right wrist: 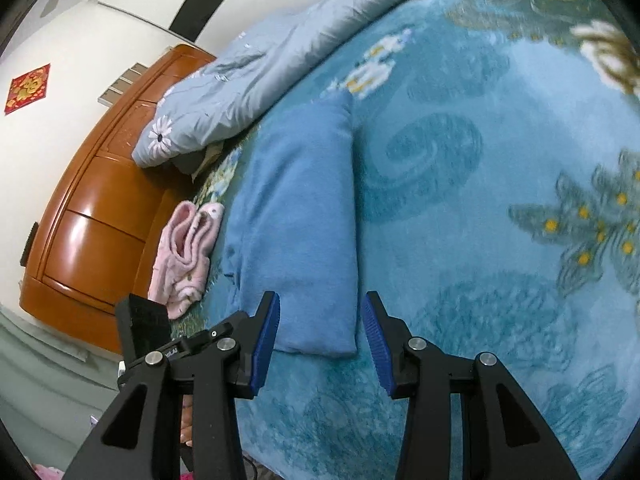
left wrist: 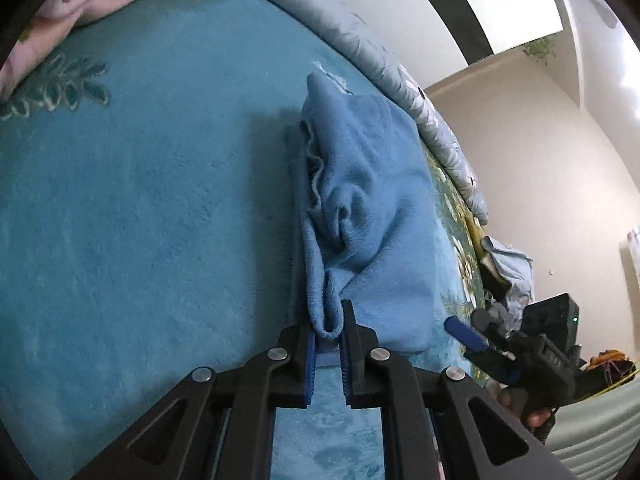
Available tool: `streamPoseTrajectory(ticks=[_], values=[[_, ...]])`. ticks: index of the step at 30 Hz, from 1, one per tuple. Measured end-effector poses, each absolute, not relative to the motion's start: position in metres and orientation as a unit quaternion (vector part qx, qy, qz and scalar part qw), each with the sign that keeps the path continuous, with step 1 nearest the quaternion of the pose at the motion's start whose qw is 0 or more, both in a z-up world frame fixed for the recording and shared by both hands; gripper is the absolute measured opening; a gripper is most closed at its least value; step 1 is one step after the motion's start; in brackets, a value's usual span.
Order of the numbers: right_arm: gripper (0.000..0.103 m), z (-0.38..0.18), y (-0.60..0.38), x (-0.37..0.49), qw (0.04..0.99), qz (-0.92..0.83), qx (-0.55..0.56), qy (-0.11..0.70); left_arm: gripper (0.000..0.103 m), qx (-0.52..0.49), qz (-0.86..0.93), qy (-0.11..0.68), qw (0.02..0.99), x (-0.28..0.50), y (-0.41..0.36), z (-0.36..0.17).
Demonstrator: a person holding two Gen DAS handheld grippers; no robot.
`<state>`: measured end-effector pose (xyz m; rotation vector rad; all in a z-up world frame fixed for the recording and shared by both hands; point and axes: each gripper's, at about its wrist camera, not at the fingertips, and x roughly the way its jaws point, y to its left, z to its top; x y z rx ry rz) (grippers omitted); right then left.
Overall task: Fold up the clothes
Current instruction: 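Grasp the edge of the folded bundle with the left gripper and straighten it, then grasp the blue sweatshirt bundle edge with both grippers and lift it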
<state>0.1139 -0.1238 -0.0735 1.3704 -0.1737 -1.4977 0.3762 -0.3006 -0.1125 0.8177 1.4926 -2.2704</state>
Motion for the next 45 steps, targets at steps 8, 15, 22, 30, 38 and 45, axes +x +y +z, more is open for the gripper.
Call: streamPoseTrajectory(ticks=[8, 15, 22, 30, 38, 45], values=[[0.052, -0.099, -0.129, 0.117, 0.512, -0.614, 0.596, -0.072, 0.03, 0.254, -0.797, 0.532, 0.134, 0.396, -0.309, -0.1], [0.054, -0.106, -0.143, 0.125, 0.527, -0.598, 0.595, -0.096, 0.038, 0.231, -0.799, 0.525, 0.179, 0.425, -0.322, -0.091], [0.019, -0.108, -0.139, 0.122, 0.528, -0.594, 0.594, -0.125, 0.038, 0.24, -0.798, 0.524, 0.177, 0.421, -0.322, -0.091], [0.014, -0.061, -0.116, 0.064, 0.533, -0.626, 0.561, -0.098, 0.038, 0.251, -0.805, 0.512, 0.164, 0.411, -0.317, -0.085], [0.014, -0.064, -0.093, -0.016, 0.472, -0.662, 0.579, -0.068, 0.045, 0.274, -0.81, 0.498, 0.143, 0.369, -0.319, -0.078], [0.028, -0.069, -0.071, -0.018, 0.458, -0.667, 0.578, -0.108, 0.064, 0.291, -0.787, 0.531, 0.116, 0.306, -0.339, -0.086]])
